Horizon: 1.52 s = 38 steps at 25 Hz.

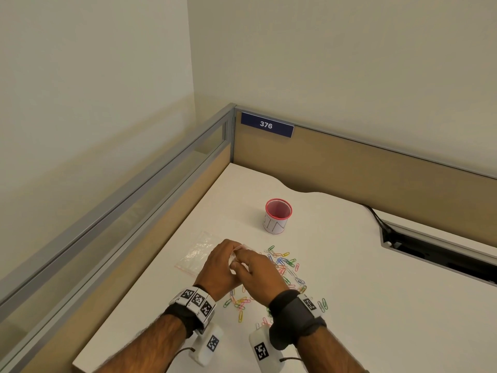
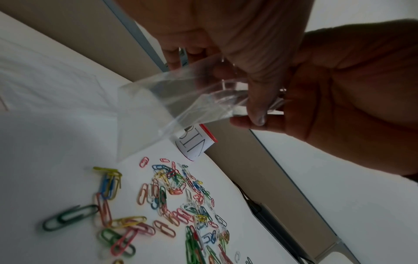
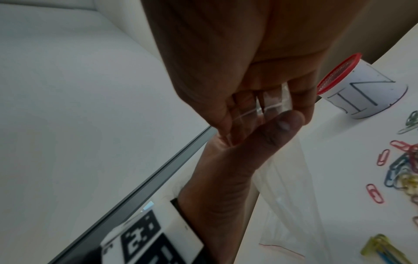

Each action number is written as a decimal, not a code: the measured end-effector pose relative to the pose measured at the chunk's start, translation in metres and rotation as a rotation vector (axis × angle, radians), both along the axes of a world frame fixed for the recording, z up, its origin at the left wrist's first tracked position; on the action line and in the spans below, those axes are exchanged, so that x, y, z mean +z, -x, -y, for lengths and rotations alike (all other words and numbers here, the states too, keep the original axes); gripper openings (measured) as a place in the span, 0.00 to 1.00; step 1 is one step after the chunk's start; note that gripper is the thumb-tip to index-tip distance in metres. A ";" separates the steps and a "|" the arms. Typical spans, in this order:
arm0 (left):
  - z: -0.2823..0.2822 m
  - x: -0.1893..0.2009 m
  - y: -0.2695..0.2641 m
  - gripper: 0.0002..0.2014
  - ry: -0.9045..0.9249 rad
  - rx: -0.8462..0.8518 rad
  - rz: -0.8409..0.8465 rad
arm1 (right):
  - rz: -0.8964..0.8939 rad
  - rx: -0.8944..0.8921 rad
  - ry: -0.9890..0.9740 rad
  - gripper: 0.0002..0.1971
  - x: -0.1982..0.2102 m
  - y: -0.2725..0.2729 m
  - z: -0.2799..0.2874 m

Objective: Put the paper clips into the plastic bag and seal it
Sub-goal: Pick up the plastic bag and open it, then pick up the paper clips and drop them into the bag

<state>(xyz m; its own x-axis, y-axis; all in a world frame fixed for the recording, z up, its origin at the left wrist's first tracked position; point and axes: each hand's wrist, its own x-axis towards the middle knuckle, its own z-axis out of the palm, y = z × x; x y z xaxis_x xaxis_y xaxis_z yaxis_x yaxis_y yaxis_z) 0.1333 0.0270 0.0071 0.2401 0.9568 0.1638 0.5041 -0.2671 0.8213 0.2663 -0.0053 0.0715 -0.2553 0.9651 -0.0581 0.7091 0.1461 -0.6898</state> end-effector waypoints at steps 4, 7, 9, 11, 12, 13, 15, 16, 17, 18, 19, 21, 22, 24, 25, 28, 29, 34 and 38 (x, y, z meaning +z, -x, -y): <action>0.001 0.001 0.003 0.16 0.022 0.017 0.023 | -0.042 -0.034 -0.045 0.12 0.003 0.001 0.003; 0.000 0.005 0.008 0.17 0.053 0.088 0.093 | -0.242 -0.099 -0.202 0.10 0.012 -0.005 0.005; -0.003 0.006 0.016 0.20 0.060 0.132 0.151 | -0.323 -0.208 -0.247 0.11 0.015 -0.021 -0.001; -0.004 0.006 0.025 0.22 0.079 0.164 0.193 | -0.260 -0.342 -0.205 0.12 -0.002 -0.055 -0.009; -0.004 0.007 0.029 0.22 0.085 0.172 0.201 | -0.157 -0.410 -0.149 0.12 -0.018 -0.078 -0.012; -0.003 0.007 0.032 0.23 0.087 0.178 0.208 | -0.023 -0.485 -0.059 0.13 -0.037 -0.103 -0.011; 0.001 0.006 0.035 0.24 0.089 0.182 0.219 | 0.220 -0.632 0.188 0.16 -0.074 -0.148 0.001; 0.002 0.005 0.036 0.24 0.094 0.179 0.220 | 0.311 -0.691 0.303 0.17 -0.089 -0.163 0.011; 0.004 0.003 0.036 0.25 0.098 0.176 0.215 | 0.384 -0.729 0.388 0.17 -0.100 -0.170 0.019; 0.005 0.002 0.037 0.25 0.103 0.169 0.210 | 0.436 -0.738 0.437 0.17 -0.110 -0.169 0.024; 0.006 0.000 0.035 0.25 0.111 0.162 0.206 | 0.456 -0.732 0.444 0.16 -0.117 -0.162 0.026; 0.006 0.000 0.032 0.26 0.107 0.150 0.205 | 0.397 -0.678 0.367 0.13 -0.123 -0.138 0.022; 0.007 0.000 0.032 0.26 0.103 0.144 0.210 | 0.340 -0.626 0.327 0.13 -0.122 -0.124 0.019; 0.009 0.003 0.030 0.26 0.091 0.128 0.209 | 0.225 -0.544 0.278 0.12 -0.112 -0.106 0.012; 0.008 0.004 0.029 0.26 0.089 0.122 0.208 | 0.192 -0.526 0.263 0.12 -0.107 -0.106 0.011; 0.006 0.005 0.031 0.27 0.081 0.116 0.200 | 0.219 -0.475 0.348 0.31 -0.103 -0.113 0.020; 0.006 0.005 0.031 0.27 0.080 0.117 0.202 | 0.312 -0.427 0.400 0.41 -0.103 -0.113 0.025; 0.006 0.004 0.030 0.28 0.090 0.118 0.206 | 0.421 -0.334 0.332 0.36 -0.119 -0.087 0.028; 0.005 0.003 0.028 0.28 0.075 0.112 0.203 | 0.433 -0.360 0.229 0.13 -0.115 -0.082 0.008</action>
